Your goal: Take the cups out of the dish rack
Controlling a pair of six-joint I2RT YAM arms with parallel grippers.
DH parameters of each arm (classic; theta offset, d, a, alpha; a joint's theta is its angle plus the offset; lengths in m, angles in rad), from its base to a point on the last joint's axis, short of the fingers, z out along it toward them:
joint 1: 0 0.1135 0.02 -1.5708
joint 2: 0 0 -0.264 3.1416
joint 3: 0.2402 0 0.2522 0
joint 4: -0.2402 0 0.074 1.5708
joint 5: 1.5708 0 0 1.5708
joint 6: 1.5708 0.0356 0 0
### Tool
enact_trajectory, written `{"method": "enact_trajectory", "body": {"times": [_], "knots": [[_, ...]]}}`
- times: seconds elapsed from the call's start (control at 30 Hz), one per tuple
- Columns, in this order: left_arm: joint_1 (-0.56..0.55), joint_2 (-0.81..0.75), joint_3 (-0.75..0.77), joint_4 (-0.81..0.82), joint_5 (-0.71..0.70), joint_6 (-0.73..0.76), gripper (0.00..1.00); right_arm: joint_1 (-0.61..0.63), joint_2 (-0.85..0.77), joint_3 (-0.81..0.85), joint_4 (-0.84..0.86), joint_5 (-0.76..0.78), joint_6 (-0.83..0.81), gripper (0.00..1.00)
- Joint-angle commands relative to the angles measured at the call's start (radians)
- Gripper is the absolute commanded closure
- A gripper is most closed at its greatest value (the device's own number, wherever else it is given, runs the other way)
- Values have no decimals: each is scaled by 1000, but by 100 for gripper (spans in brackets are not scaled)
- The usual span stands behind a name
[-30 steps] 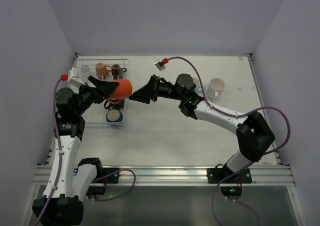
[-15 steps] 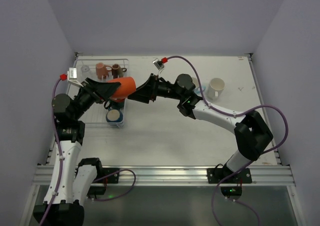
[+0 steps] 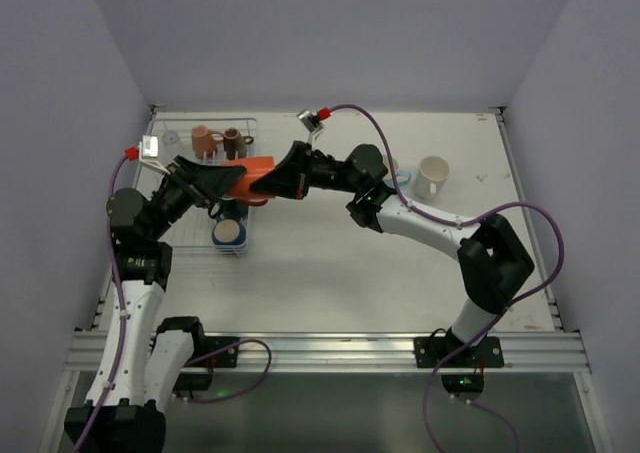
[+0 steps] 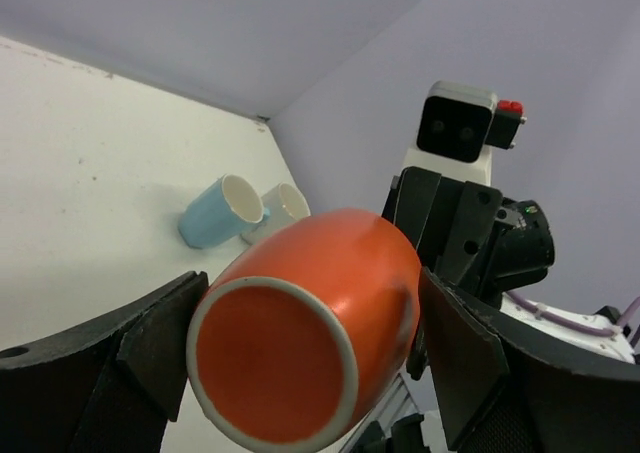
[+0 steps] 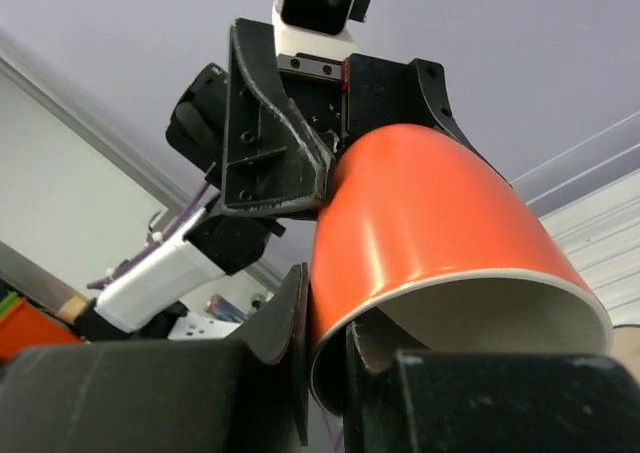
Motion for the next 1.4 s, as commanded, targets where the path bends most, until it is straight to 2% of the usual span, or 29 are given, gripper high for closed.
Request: {"method": "enact_trajectory", "body": {"times": [0.0,0.07,0.1,0.13,0.17,0.2,0.23,0.3,0.4,0.47,0.7,0.83,0.97,1.37], "knots": [[-10,8,77,-125,74,117,8,-7,-44,-19,-83,-1,-114,100],[-10,23,168,-311,-44,278,4,-22,-100,-26,-248,25,-220,100],[-9,24,215,-464,-101,422,4,-25,-120,-13,-486,56,-292,100],[-10,23,278,-520,-208,477,2,-27,-137,41,-613,150,-453,100],[-10,12,301,-566,-264,529,2,-27,-154,76,-745,209,-531,100],[-10,5,312,-630,-320,598,0,-27,-156,110,-953,269,-653,100],[-9,-6,308,-647,-406,620,0,-28,-154,177,-1035,404,-706,100],[-10,-35,276,-660,-456,657,0,-27,-116,290,-1248,575,-822,100],[-10,-60,179,-631,-441,675,0,-30,-35,384,-1414,718,-939,100],[-10,-71,122,-612,-442,700,0,-45,23,435,-1462,790,-1007,100],[-19,-98,46,-583,-491,746,0,-88,203,586,-1550,822,-1182,100],[-35,-106,-20,-546,-516,753,0,-117,291,648,-1553,831,-1197,100],[-46,-88,-13,-548,-490,756,0,-151,363,684,-1559,812,-1182,100],[-46,-12,-5,-545,-506,756,0,-168,444,693,-1565,797,-1180,100]]}}
